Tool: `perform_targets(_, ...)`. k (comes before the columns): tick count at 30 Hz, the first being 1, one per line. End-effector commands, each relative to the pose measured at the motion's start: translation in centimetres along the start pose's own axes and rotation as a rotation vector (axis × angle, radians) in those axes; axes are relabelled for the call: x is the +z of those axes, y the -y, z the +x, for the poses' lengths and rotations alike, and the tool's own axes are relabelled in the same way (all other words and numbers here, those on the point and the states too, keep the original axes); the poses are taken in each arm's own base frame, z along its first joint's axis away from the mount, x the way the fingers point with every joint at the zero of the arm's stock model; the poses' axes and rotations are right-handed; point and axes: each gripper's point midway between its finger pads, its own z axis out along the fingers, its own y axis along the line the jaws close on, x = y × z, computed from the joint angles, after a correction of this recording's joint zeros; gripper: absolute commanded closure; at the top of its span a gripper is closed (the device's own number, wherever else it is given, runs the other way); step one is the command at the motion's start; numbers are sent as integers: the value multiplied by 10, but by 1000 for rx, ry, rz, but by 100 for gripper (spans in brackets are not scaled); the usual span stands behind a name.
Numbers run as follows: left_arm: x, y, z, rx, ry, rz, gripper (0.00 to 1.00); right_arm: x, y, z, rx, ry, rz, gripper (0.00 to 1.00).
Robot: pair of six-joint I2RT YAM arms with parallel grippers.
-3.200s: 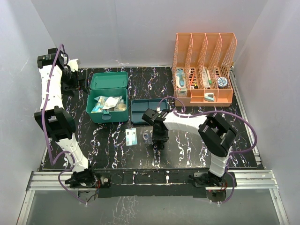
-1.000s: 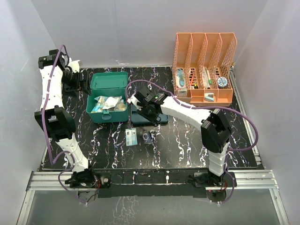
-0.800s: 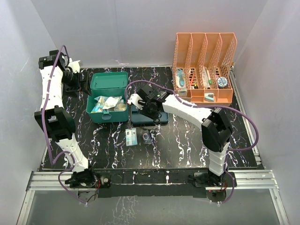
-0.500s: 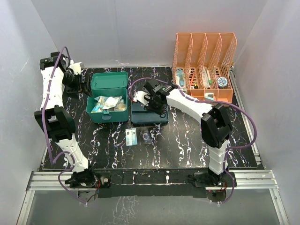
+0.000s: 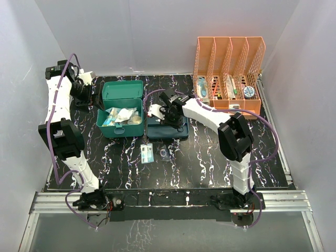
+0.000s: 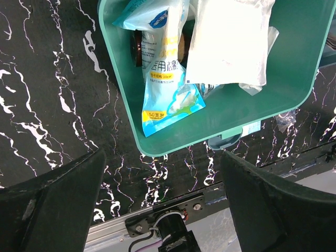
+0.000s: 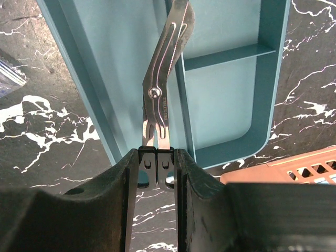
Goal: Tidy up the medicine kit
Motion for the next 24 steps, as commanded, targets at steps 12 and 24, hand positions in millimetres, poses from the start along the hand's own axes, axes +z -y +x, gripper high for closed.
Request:
perform_targets(12, -15, 8, -1, 36, 40, 22, 12, 15, -2, -24, -52, 55, -18, 100)
perform_targets(24, -14, 8, 3, 50, 27, 24, 12, 37, -13, -19, -77, 38, -61, 100)
